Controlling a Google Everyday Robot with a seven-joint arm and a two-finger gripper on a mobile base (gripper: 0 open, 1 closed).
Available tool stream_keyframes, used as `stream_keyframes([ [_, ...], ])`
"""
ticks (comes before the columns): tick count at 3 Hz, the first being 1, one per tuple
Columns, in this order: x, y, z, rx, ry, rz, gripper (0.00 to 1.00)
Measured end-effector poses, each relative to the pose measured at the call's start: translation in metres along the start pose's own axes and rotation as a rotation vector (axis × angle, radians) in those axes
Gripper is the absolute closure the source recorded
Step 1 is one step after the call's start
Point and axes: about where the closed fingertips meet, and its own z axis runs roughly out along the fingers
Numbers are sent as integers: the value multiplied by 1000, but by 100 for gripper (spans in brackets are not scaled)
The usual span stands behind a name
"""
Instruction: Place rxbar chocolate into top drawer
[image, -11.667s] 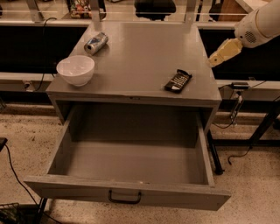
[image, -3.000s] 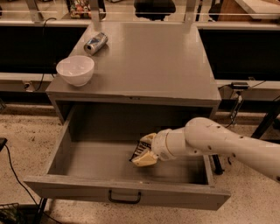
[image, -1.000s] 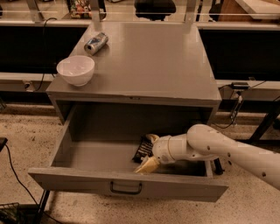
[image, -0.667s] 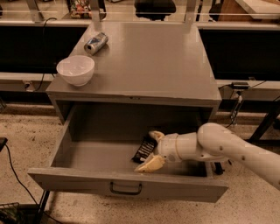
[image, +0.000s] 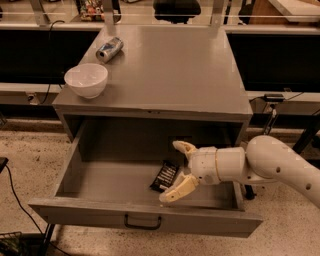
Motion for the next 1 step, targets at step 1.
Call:
stream_keyframes([
  [1,-13,3,-18,18,-30,42,0],
])
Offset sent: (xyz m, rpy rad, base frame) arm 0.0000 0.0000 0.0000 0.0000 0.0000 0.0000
